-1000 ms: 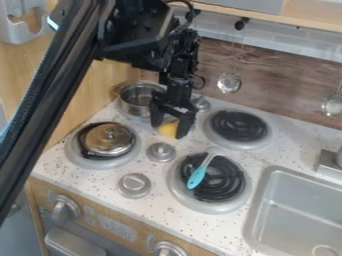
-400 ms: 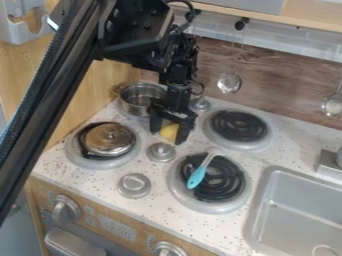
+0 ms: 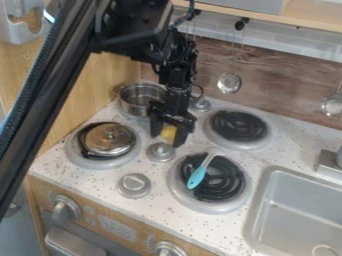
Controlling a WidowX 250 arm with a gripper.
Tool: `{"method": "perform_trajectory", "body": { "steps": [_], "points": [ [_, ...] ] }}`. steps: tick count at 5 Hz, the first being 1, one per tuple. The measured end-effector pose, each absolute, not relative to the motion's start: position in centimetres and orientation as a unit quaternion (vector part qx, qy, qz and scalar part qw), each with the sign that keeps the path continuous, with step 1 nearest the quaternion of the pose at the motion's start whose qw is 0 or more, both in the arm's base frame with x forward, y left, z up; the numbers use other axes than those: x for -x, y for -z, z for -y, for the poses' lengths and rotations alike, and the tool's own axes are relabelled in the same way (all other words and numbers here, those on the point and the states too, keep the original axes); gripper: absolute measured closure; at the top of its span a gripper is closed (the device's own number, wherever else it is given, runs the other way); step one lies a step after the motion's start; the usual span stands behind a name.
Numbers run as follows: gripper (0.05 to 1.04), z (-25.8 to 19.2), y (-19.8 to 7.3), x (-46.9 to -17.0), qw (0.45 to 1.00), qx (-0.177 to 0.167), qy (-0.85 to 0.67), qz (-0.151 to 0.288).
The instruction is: Move the yellow object to the bottom right burner
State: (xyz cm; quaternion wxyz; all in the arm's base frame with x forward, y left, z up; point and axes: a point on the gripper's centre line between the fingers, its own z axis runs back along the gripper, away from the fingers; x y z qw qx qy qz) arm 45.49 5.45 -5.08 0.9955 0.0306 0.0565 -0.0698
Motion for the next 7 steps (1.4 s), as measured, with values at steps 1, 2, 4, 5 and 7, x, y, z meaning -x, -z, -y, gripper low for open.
{"method": "perform_trajectory", "body": {
  "steps": [1, 2, 4, 5, 7],
  "points": [
    [0.293, -5.3, 4.5, -45.0, 0.995, -0.032, 0.078, -0.049],
    [0.293, -3.9, 2.4, -45.3, 0.994, -0.02, 0.111, -0.011],
    [0.293, 1.8, 0.8, -48.1, 0.966, 0.02, 0.242, 0.086],
    [0.293, 2.3, 0.9, -49.6, 0.953, 0.006, 0.266, 0.141],
    [0.293, 4.8, 0.5, -51.7, 0.935, -0.023, 0.282, 0.214]
  ]
}}
